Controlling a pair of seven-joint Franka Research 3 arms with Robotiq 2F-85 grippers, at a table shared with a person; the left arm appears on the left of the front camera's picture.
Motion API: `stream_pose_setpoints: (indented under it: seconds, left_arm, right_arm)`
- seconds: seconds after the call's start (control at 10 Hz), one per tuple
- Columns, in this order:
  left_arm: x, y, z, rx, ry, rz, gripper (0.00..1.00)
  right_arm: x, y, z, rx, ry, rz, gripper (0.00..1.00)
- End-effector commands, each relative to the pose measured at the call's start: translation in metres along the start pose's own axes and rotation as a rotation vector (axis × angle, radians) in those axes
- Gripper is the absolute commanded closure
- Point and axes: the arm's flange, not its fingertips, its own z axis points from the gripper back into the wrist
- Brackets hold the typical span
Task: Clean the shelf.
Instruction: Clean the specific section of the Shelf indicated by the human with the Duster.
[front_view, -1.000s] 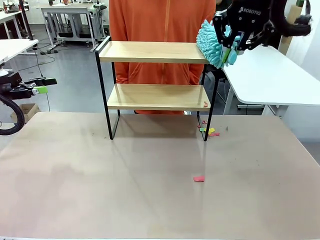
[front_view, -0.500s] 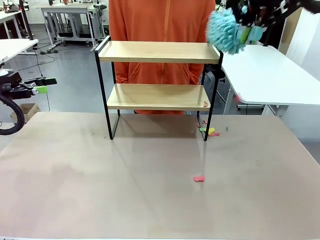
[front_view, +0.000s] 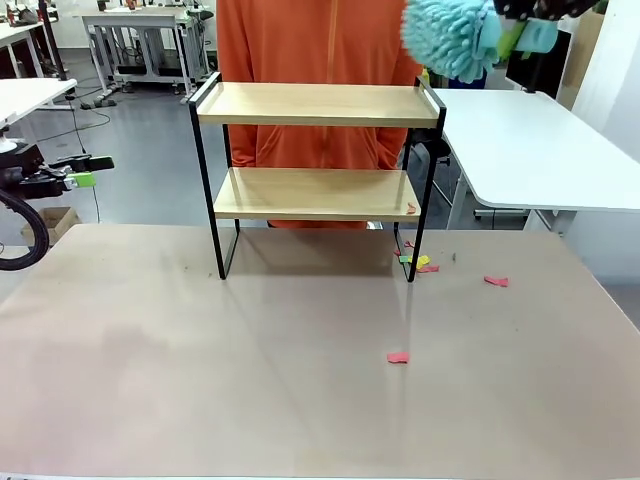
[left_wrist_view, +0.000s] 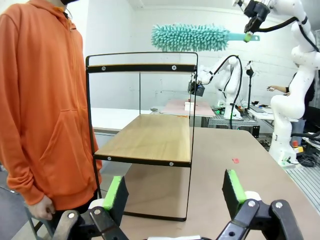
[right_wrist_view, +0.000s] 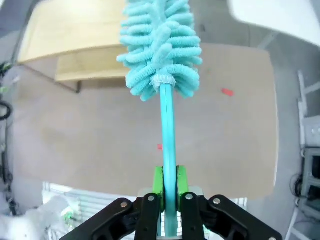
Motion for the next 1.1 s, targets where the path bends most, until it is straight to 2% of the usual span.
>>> stream_pose_setpoints:
  seconds: [0.0, 0.3, 0.5, 0.7, 1.0]
  left_arm:
    - [0.003, -0.003, -0.001, 0.001, 0.009, -0.007, 0.0]
    - [0.003, -0.003, -0.001, 0.001, 0.009, -0.007, 0.0]
    - [0.003, -0.003, -0.001, 0.001, 0.009, -0.007, 0.0]
    - [0.003, -0.003, -0.001, 0.001, 0.009, -0.007, 0.0]
    - [0.003, -0.003, -0.001, 0.001, 0.009, -0.007, 0.0]
  right_arm:
    - [-0.016, -0.01, -0.001, 0.195, 0.066, 0.195, 0.87]
    - [-0.048, 0.001, -0.012, 0.343, 0.168, 0.509, 0.87]
    - [-0.073, 0.021, -0.037, 0.315, 0.297, 0.737, 0.87]
    - [-0.093, 0.032, -0.07, 0.291, 0.442, 0.884, 0.87]
    - [-0.126, 0.011, -0.103, 0.217, 0.595, 0.999, 0.87]
